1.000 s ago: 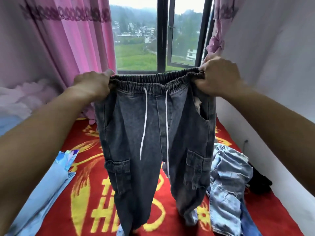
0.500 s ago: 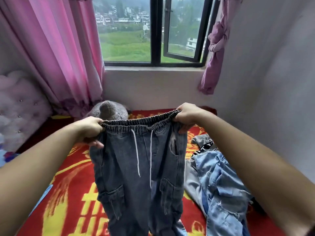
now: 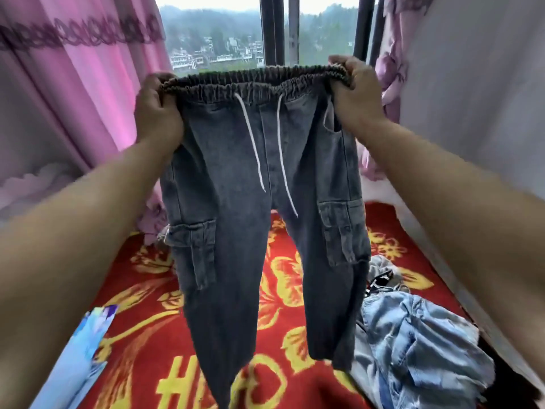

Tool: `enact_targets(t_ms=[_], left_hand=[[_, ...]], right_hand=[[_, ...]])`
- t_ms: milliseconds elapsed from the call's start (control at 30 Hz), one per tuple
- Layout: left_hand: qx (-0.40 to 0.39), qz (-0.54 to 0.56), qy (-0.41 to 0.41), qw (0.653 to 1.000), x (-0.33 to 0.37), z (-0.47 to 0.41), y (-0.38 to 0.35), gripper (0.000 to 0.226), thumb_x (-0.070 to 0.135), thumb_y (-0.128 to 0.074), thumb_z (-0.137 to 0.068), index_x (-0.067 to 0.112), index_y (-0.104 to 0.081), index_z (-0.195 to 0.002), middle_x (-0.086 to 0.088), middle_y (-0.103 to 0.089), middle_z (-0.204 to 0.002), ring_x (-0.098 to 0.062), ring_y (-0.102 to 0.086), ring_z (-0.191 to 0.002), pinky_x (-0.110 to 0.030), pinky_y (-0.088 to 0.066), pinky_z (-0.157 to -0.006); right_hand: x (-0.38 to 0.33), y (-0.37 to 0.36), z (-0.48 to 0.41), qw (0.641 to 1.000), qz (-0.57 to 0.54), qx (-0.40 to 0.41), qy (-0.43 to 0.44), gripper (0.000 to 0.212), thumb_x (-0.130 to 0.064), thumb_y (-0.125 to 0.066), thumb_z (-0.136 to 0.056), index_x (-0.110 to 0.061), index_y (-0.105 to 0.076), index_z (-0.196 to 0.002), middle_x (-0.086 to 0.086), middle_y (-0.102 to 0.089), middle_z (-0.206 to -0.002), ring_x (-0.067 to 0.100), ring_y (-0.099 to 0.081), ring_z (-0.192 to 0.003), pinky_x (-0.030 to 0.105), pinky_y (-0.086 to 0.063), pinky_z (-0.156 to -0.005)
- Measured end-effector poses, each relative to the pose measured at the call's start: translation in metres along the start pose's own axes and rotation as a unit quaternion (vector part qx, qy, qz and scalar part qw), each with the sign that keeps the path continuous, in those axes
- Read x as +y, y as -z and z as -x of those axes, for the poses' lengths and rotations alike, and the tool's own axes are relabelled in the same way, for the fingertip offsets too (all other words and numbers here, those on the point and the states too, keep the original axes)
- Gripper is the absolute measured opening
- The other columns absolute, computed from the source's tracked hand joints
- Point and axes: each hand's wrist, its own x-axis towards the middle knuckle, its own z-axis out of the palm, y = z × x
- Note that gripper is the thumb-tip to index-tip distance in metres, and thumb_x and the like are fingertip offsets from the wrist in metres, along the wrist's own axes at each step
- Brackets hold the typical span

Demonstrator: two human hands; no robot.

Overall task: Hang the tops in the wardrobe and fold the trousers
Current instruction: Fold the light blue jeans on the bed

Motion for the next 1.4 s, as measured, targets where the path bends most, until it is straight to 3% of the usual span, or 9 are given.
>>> enact_targets(t_ms=[200, 267, 367, 433, 533, 700, 967, 1300, 1400], left_hand=[[0.003, 0.002, -0.043, 0.999, 0.051, -0.003, 0.049, 0.032, 0.008, -0.039, -0.094, 0.014, -0.059, -0.119, -0.013, -0.061, -0.125, -0.028, -0.056, -0.117, -0.041, -0.047, -0.101], [-0.015, -0.04, -0.049, 0.998, 0.049, 0.014, 0.069, 0.031, 0.009, -0.04, -0.095, 0.015, -0.059, -0.12, -0.013, -0.059, -0.124, -0.028, -0.055, -0.115, -0.04, -0.047, -0.1], [-0.076, -0.128, -0.07, 0.986, 0.025, 0.056, 0.097, 0.029, 0.011, -0.043, -0.098, 0.018, -0.061, -0.119, -0.01, -0.056, -0.116, -0.029, -0.055, -0.109, -0.037, -0.047, -0.094], [-0.142, -0.195, -0.064, 0.968, -0.007, 0.098, 0.114, 0.029, 0.015, -0.045, -0.1, 0.026, -0.06, -0.123, -0.006, -0.056, -0.114, -0.028, -0.056, -0.101, -0.034, -0.046, -0.085], [-0.246, -0.369, -0.091, 0.892, -0.069, 0.186, 0.136, 0.041, 0.021, -0.05, -0.095, 0.046, -0.055, -0.127, 0.004, -0.062, -0.13, -0.032, -0.065, -0.103, -0.037, -0.049, -0.083], [-0.442, -0.506, -0.088, 0.736, -0.167, 0.366, 0.16, 0.052, 0.018, -0.044, -0.095, 0.049, -0.045, -0.136, 0.008, -0.066, -0.126, -0.02, -0.068, -0.103, -0.03, -0.05, -0.074], [-0.6, -0.499, -0.038, 0.624, -0.248, 0.574, 0.2, 0.04, 0.012, -0.039, -0.098, 0.033, -0.048, -0.13, 0.006, -0.062, -0.126, -0.021, -0.066, -0.109, -0.032, -0.049, -0.071], [-0.652, -0.505, -0.078, 0.56, -0.313, 0.708, 0.218, 0.026, 0.012, -0.077, -0.065, 0.025, -0.069, -0.086, 0.003, -0.07, -0.072, -0.027, -0.059, -0.089, -0.032, -0.036, -0.065], [-0.695, -0.494, 0.002, 0.522, -0.345, 0.748, 0.221, 0.041, 0.016, -0.058, -0.085, 0.027, -0.054, -0.125, 0.003, -0.066, -0.115, -0.026, -0.052, -0.111, -0.037, -0.037, -0.079]], right_hand=[[-0.066, 0.032, 0.002, 0.997, 0.035, 0.038, 0.063, 0.043, -0.005, -0.054, -0.093, -0.018, -0.062, -0.133, 0.01, -0.061, -0.13, 0.019, -0.057, -0.122, 0.018, -0.036, -0.109], [-0.075, 0.037, 0.025, 0.997, 0.043, 0.029, 0.059, 0.042, -0.005, -0.055, -0.094, -0.018, -0.062, -0.133, 0.011, -0.062, -0.129, 0.019, -0.058, -0.12, 0.017, -0.036, -0.107], [-0.071, 0.035, 0.085, 0.997, 0.073, -0.004, 0.039, 0.04, -0.008, -0.057, -0.095, -0.019, -0.063, -0.133, 0.01, -0.061, -0.129, 0.012, -0.053, -0.111, -0.007, -0.023, -0.089], [-0.055, 0.029, 0.141, 0.995, 0.084, -0.047, 0.003, 0.042, -0.006, -0.058, -0.093, -0.018, -0.063, -0.133, 0.011, -0.06, -0.13, 0.015, -0.053, -0.112, -0.005, -0.024, -0.092], [-0.013, 0.016, 0.244, 0.978, 0.142, -0.126, -0.082, 0.051, 0.001, -0.057, -0.084, -0.015, -0.065, -0.132, 0.013, -0.06, -0.131, 0.026, -0.053, -0.126, 0.02, -0.032, -0.108], [0.07, -0.009, 0.445, 0.887, 0.276, -0.31, -0.204, 0.056, 0.001, -0.053, -0.086, -0.019, -0.061, -0.137, 0.011, -0.053, -0.139, 0.029, -0.051, -0.129, 0.029, -0.035, -0.106], [0.129, -0.011, 0.683, 0.755, 0.39, -0.484, -0.209, 0.046, -0.017, -0.05, -0.097, -0.039, -0.053, -0.137, -0.001, -0.052, -0.135, 0.027, -0.06, -0.116, 0.037, -0.05, -0.086], [0.166, -0.011, 0.824, 0.696, 0.438, -0.518, -0.235, 0.046, -0.017, -0.051, -0.096, -0.032, -0.049, -0.139, 0.001, -0.048, -0.13, 0.026, -0.052, -0.111, 0.035, -0.049, -0.074], [0.19, -0.022, 0.866, 0.66, 0.437, -0.562, -0.24, 0.051, -0.016, -0.054, -0.094, -0.027, -0.045, -0.143, 0.004, -0.045, -0.137, 0.028, -0.048, -0.119, 0.039, -0.049, -0.085]])
